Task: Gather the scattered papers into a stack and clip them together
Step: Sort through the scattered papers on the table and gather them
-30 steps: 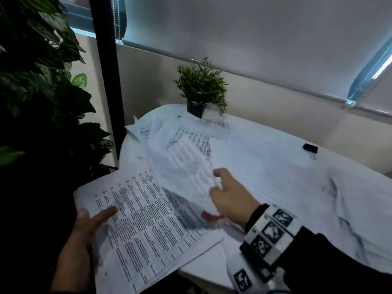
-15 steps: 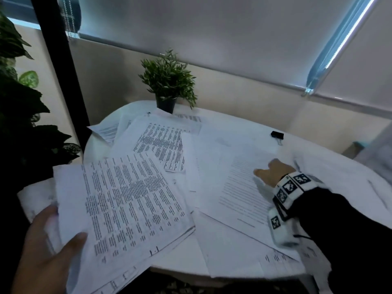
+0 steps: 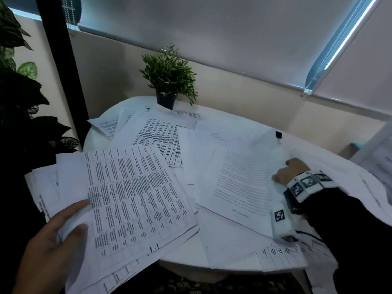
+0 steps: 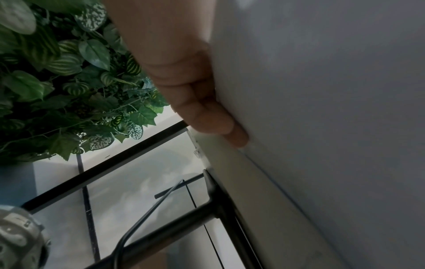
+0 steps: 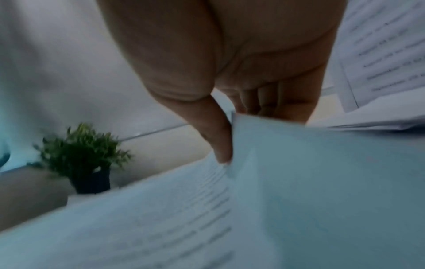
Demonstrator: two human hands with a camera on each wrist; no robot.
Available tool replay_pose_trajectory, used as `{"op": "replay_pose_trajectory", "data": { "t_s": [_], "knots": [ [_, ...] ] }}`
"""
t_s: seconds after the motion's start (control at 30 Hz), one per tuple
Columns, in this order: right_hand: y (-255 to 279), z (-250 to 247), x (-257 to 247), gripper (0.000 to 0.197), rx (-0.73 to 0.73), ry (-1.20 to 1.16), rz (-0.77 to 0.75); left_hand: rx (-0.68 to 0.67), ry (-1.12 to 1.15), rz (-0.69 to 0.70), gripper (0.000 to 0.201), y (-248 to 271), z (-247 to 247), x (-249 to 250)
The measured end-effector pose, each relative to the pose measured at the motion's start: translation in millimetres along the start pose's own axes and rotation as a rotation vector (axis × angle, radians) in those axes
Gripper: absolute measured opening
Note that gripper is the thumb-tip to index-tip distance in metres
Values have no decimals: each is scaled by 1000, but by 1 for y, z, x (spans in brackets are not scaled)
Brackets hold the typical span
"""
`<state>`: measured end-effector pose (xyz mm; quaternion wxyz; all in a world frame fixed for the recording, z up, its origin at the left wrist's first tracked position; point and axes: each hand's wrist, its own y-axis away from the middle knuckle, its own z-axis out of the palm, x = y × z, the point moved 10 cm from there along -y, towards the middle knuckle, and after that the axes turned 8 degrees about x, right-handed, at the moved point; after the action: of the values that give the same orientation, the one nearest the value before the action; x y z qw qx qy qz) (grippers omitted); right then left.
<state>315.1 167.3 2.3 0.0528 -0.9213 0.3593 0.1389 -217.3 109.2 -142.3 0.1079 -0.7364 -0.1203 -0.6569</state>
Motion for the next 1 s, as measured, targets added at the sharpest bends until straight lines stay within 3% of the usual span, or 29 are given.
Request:
{"op": "replay_pose_trajectory", "data": {
  "t_s": [0.03, 0.1, 0.2, 0.23, 0.33, 0.43, 0.6, 0.7, 0.8, 0.87, 0.93, 1.0],
  "knots": [
    [-2, -12, -7, 31, 15, -28, -34, -47, 11, -3, 35, 2, 7, 2],
    [-5, -45, -23, 9, 99, -66, -131, -9, 64, 38, 36, 2, 8, 5],
    [-3, -89, -38, 6, 248, -92, -231, 38, 112, 41, 35, 5, 8, 11],
    [-1, -96, -40, 13, 269, -74, -244, 52, 101, 53, 35, 5, 8, 12],
    [-3, -89, -33, 36, 242, 17, -240, 31, 126, 69, 36, 2, 8, 8],
    [-9, -59, -16, 41, 161, 105, -229, 53, 116, 57, 36, -4, 10, -1],
    [-5, -27, 11, 14, 172, 219, -207, 23, 98, 1, 37, -6, 7, -11],
    [-2, -28, 17, 9, 188, 260, -216, 64, 51, 88, 45, -7, 0, -7],
    [0, -56, 11, 8, 298, -36, -224, -44, 8, 49, 39, -2, 7, -6],
    [8, -93, 4, 17, 462, -435, -238, -25, 24, 58, 39, -2, 3, -1],
    [29, -127, -8, 23, 621, -690, -257, 27, 28, 98, 36, 2, 5, 9],
    [45, -128, -40, 26, 592, -765, -312, 44, 54, 101, 32, -4, 4, -1]
  ]
}}
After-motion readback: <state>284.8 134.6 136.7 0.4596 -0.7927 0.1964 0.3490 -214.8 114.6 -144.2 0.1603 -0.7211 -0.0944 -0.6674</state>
